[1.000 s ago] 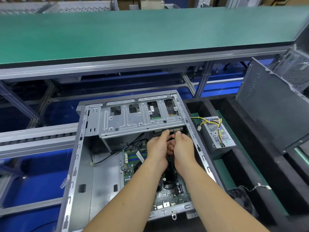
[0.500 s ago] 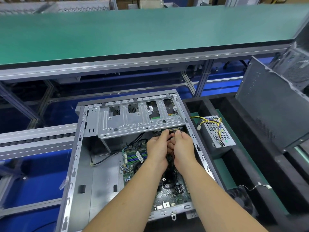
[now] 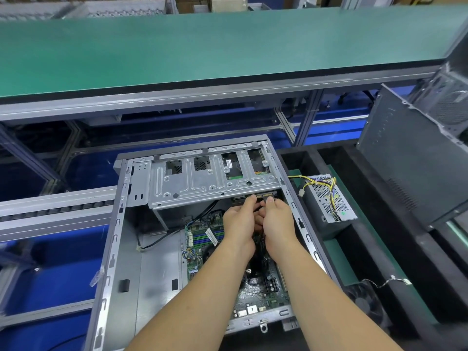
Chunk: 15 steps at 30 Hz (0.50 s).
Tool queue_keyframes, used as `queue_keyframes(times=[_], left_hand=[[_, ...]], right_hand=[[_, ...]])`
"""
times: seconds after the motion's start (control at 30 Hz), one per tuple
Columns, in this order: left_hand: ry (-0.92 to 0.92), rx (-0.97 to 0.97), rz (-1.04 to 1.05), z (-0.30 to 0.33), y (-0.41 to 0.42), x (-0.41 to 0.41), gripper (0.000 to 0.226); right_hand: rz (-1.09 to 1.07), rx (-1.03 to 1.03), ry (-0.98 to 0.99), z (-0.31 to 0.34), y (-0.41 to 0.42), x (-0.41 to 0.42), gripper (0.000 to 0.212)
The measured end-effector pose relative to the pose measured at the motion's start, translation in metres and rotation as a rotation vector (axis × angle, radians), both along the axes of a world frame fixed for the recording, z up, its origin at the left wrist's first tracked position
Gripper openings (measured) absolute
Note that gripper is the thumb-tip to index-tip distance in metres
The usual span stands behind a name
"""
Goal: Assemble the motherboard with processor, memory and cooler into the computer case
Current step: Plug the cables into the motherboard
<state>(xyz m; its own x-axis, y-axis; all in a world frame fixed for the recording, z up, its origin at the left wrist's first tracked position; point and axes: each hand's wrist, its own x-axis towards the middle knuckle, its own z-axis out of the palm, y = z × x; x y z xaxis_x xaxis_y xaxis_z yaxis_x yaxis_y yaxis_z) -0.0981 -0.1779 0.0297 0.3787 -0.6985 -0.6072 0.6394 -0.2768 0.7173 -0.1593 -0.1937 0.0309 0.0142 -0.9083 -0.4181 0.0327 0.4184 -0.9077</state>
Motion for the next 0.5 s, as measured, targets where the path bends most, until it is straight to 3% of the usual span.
queue_keyframes(times=[0.37,0.5], left_hand=[[-0.019,0.014,-0.075,0.012,0.008,0.003,0.02],[-0.035,0.053,-0.137,0.018,0.013,0.007,0.016]], right_hand=[[-0.05,0.127,-0.175,0.001,0.003,-0.002,0.032],[-0.035,0.14,-0.132,0.003,0.008,-0.005,0.028]])
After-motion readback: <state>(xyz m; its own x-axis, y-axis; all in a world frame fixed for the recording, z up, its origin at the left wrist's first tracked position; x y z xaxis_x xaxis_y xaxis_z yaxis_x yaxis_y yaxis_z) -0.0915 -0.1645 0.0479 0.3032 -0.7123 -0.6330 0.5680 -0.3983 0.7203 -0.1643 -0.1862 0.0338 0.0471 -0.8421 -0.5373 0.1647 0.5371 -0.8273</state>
